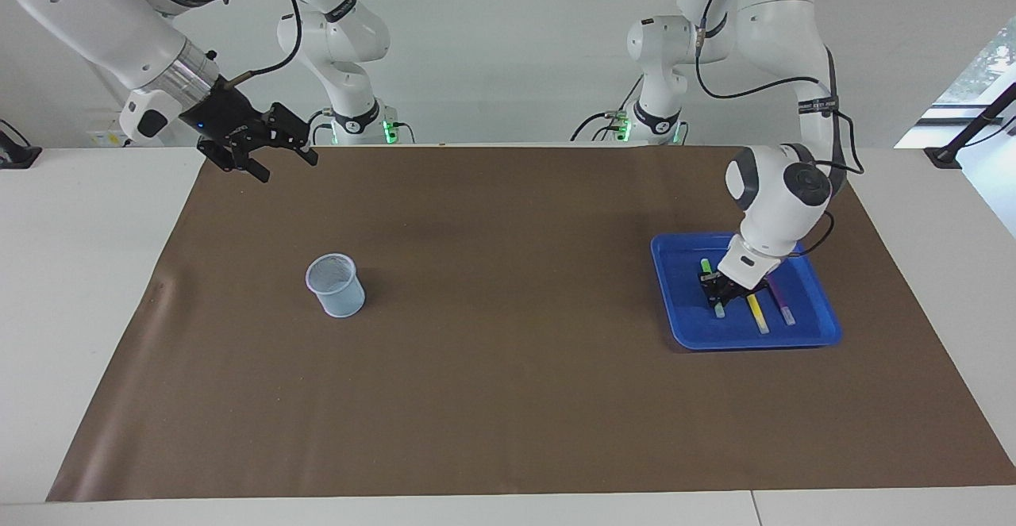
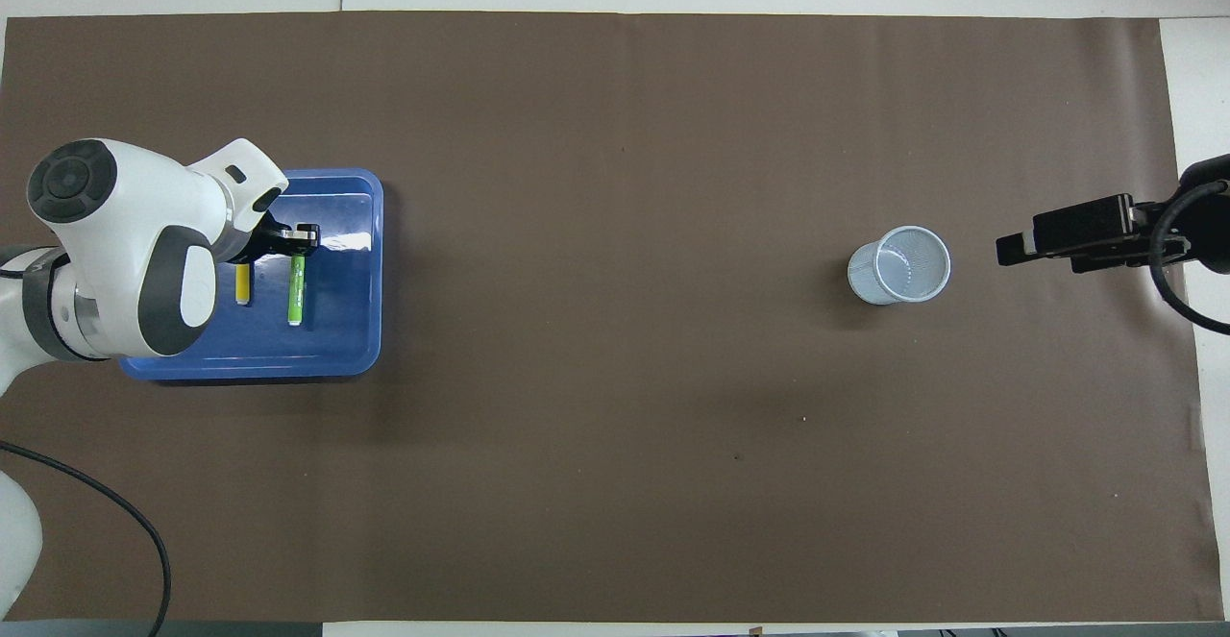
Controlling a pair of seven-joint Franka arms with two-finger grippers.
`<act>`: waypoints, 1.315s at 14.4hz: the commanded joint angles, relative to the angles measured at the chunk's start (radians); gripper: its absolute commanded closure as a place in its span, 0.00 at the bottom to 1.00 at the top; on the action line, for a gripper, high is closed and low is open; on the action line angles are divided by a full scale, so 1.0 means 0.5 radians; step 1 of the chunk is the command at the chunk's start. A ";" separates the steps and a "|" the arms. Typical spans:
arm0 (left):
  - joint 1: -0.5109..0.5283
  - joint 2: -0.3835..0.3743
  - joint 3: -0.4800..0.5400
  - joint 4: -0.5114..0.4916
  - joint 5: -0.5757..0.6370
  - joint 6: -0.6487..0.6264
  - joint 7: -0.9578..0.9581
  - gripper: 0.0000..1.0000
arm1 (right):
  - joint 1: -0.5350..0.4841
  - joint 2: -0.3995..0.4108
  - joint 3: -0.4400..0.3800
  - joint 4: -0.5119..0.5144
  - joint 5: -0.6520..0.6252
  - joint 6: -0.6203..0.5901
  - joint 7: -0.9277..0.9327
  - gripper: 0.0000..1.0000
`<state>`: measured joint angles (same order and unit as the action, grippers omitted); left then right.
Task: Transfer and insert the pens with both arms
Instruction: 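Lift the green pen with the left gripper while the right gripper approaches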
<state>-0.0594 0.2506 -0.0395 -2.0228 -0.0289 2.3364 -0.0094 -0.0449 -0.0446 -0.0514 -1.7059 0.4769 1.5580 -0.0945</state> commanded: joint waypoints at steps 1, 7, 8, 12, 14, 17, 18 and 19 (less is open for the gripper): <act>-0.013 -0.072 -0.004 0.182 0.021 -0.276 -0.195 1.00 | 0.001 -0.113 0.005 -0.175 0.193 0.120 0.017 0.00; -0.114 -0.191 -0.019 0.278 -0.004 -0.464 -0.839 1.00 | 0.004 -0.172 0.225 -0.325 0.678 0.424 0.404 0.00; -0.160 -0.197 -0.019 0.278 -0.007 -0.467 -0.922 1.00 | 0.007 -0.199 0.232 -0.383 0.806 0.482 0.404 0.00; -0.329 -0.222 -0.028 0.333 -0.190 -0.491 -1.523 1.00 | 0.007 -0.288 0.375 -0.589 1.157 0.780 0.416 0.00; -0.415 -0.222 -0.031 0.370 -0.264 -0.500 -1.854 1.00 | 0.007 -0.334 0.443 -0.702 1.358 0.902 0.456 0.00; -0.544 -0.222 -0.031 0.407 -0.289 -0.479 -2.318 1.00 | 0.007 -0.389 0.538 -0.892 1.577 1.166 0.282 0.00; -0.580 -0.222 -0.031 0.450 -0.337 -0.485 -2.480 1.00 | 0.022 -0.368 0.563 -0.914 1.684 1.191 0.181 0.00; -0.602 -0.219 -0.031 0.483 -0.377 -0.488 -2.606 1.00 | 0.098 -0.334 0.569 -0.938 1.724 1.261 0.131 0.00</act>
<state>-0.3317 0.1455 -0.0669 -1.8209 -0.1776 2.1183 -1.1888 -0.0263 -0.2009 0.2197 -2.1139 1.2715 2.1310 0.0477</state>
